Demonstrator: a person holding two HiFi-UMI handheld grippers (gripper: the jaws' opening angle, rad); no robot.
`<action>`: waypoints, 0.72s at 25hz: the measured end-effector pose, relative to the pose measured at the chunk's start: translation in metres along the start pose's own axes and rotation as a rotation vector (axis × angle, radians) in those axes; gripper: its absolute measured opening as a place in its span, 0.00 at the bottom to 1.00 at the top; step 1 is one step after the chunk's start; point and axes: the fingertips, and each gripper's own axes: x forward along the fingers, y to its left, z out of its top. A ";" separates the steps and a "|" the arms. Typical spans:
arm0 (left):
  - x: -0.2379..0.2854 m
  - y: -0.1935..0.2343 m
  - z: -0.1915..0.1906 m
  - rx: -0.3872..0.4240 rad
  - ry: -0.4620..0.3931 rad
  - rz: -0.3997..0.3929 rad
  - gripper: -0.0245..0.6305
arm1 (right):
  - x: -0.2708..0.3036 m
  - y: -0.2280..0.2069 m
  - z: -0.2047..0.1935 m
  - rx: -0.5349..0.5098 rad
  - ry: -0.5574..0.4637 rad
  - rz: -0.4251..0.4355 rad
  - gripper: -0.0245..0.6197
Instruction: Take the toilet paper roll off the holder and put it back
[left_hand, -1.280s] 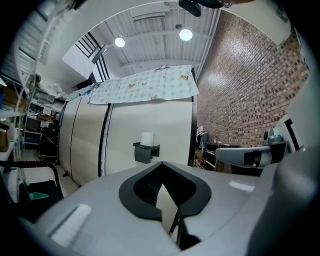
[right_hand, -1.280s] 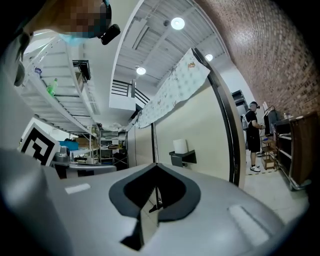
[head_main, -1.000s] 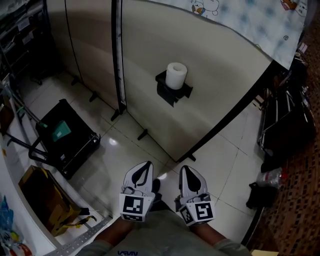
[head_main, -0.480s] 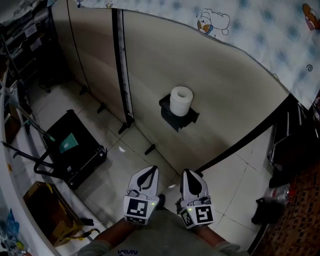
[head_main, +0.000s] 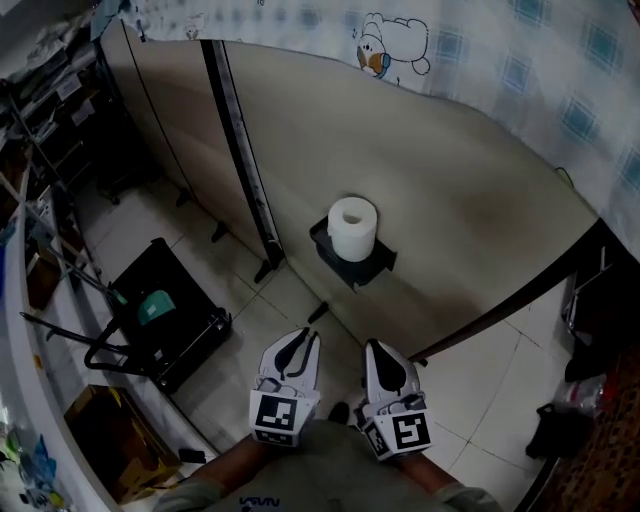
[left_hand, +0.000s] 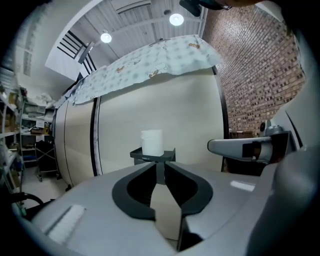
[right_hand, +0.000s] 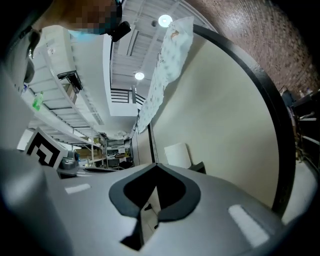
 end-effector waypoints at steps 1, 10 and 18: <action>0.005 0.000 -0.003 0.003 0.010 0.002 0.09 | 0.002 -0.004 -0.001 0.003 0.005 0.002 0.04; 0.043 -0.010 -0.015 0.026 0.064 -0.035 0.11 | 0.007 -0.031 0.000 -0.005 0.046 -0.014 0.04; 0.083 -0.005 -0.010 0.018 0.058 -0.111 0.14 | 0.030 -0.030 0.005 -0.090 0.100 0.000 0.04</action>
